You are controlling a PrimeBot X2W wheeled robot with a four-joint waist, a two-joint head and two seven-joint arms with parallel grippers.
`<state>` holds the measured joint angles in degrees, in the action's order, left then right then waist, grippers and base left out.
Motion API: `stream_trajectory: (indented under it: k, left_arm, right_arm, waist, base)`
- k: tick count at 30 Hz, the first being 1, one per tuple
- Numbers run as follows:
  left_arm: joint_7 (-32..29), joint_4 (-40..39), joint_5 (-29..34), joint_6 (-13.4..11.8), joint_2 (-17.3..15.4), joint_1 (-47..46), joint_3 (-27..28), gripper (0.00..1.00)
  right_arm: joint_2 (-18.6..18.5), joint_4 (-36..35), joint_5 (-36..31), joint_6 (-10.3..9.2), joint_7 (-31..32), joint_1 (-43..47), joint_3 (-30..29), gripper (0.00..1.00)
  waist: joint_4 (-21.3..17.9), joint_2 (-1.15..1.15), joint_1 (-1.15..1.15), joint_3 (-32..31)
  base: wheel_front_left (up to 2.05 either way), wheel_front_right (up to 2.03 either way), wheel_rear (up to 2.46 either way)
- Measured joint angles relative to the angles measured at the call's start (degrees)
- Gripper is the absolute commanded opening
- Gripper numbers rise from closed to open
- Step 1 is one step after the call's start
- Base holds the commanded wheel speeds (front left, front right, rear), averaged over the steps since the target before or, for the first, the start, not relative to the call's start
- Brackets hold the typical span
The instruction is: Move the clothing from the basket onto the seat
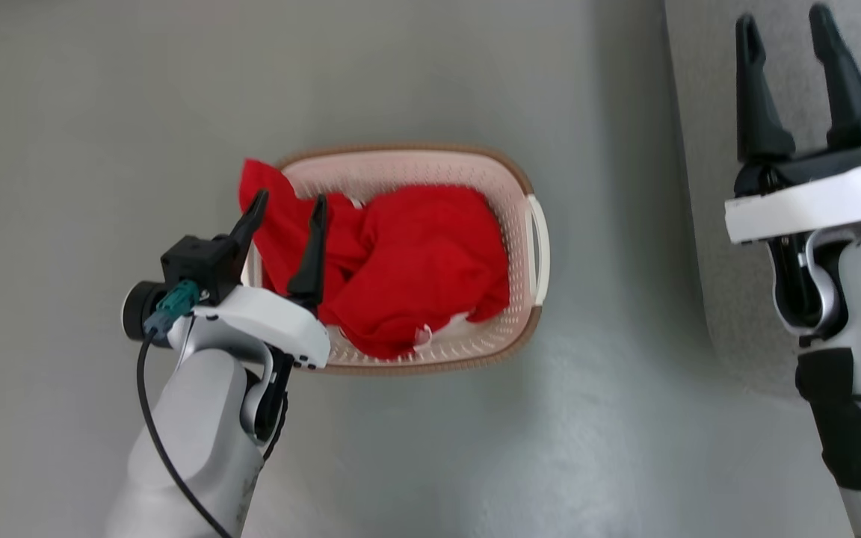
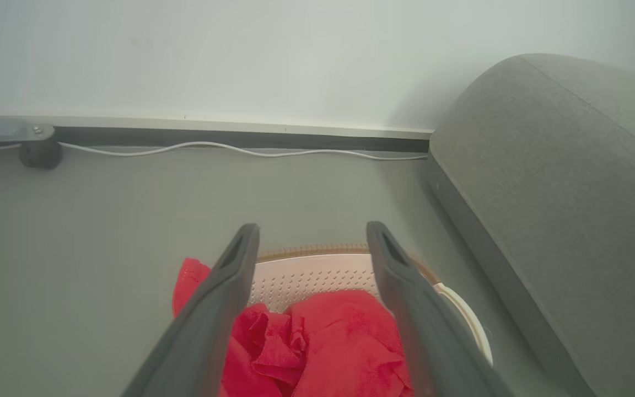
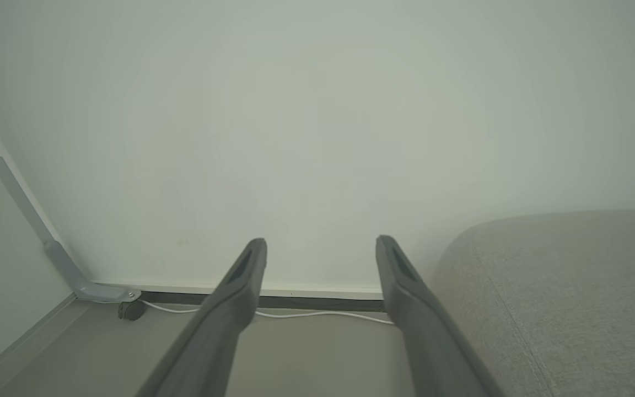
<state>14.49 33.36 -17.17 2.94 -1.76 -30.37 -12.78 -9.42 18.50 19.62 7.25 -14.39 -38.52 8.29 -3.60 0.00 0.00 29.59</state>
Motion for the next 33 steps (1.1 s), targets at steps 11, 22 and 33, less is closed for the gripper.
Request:
stream_trajectory:
  k: [11,22,33]
  left_arm:
    - [0.1,7.7,0.1,1.3,-0.1,-10.5,-4.2,1.0]
    - [0.2,19.1,4.0,3.9,-0.4,-21.3,-8.8,1.0]
    - [0.2,30.4,5.1,4.3,-1.3,-28.3,-15.6,1.0]
  right_arm:
    - [1.3,-4.2,0.6,0.0,-0.2,-6.9,2.0,1.0]
    - [3.1,-6.9,1.3,0.0,-0.3,-10.0,3.2,1.0]
    - [4.3,-7.8,1.9,0.0,-0.3,-10.5,4.1,1.0]
  waist:
    - [-3.3,0.0,0.0,13.0]
    - [-7.0,0.0,0.0,22.8]
    - [-10.0,0.0,0.0,27.0]
  base:
    - [0.0,0.0,0.0]
    - [0.0,0.0,0.0]
    - [0.0,0.0,0.0]
